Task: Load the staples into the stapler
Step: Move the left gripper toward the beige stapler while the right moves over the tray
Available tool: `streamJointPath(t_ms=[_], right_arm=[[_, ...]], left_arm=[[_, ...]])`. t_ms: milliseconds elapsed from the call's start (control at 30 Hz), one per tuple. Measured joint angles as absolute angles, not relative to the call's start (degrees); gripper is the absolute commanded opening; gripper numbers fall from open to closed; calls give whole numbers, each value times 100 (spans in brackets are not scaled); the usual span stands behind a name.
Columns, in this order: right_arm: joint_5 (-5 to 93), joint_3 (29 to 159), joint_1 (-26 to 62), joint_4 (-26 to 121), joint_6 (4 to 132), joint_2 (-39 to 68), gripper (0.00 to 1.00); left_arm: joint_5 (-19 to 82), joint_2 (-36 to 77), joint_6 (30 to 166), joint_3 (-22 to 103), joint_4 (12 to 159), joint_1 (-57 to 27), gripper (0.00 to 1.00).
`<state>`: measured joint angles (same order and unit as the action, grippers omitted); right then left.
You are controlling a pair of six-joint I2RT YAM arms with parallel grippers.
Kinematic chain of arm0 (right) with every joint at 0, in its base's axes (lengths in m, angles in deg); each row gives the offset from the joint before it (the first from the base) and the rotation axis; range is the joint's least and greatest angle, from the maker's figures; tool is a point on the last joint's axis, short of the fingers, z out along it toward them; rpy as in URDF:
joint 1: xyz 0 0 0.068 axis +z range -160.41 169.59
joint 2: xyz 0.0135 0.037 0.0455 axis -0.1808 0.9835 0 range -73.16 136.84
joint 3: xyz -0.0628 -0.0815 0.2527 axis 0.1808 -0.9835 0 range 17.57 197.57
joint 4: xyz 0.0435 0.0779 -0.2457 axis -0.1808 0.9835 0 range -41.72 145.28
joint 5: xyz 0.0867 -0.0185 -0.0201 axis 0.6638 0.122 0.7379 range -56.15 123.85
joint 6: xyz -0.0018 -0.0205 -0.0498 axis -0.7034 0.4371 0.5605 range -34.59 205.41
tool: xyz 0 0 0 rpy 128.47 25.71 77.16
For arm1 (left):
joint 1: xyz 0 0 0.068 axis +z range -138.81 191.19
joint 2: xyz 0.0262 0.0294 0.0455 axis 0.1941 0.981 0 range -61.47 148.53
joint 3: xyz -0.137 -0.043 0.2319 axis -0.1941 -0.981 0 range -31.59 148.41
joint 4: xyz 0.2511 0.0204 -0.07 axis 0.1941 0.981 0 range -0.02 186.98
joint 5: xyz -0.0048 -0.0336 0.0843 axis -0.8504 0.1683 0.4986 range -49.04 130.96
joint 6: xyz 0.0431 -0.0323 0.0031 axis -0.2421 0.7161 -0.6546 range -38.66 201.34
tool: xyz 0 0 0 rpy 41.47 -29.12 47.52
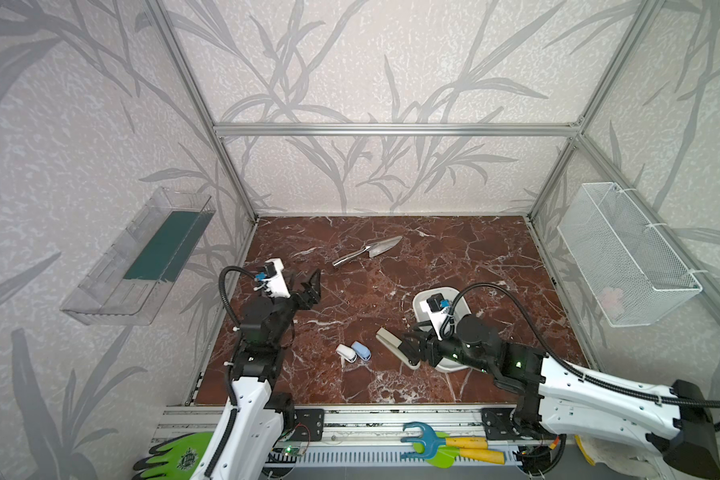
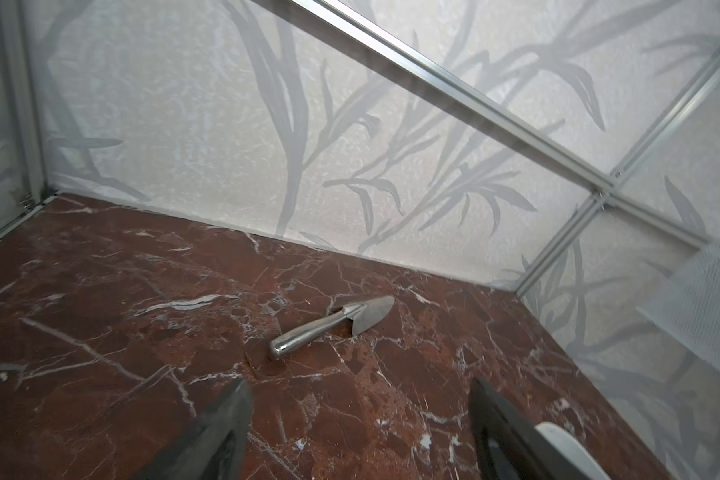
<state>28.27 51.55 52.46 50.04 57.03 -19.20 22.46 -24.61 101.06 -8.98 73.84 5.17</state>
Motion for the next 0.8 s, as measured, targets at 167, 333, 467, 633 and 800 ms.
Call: streamJointPath(t_ms=[167, 333, 467, 633, 800], right_arm=[[1846, 5155, 5248, 5841, 5558, -1641, 46], [1225, 5350, 5123, 6512, 5530, -1129, 49], [1306, 5476, 4787, 6515, 5515, -565, 44], [1358, 5597, 4605, 6445, 5475, 18, 40], [1446, 5642, 4505, 6399, 5438, 320, 39]], left_arm=[[1623, -2608, 8463, -1230, 7379, -945, 59], [882, -2765, 7009, -1648, 7386, -1476, 55], [478, -2608, 6283, -1687, 7436, -1596, 53], [-73, -2208, 5538, -1687, 7519, -1876, 50], [-327, -1585, 4791, -1551, 7862, -2331, 50]])
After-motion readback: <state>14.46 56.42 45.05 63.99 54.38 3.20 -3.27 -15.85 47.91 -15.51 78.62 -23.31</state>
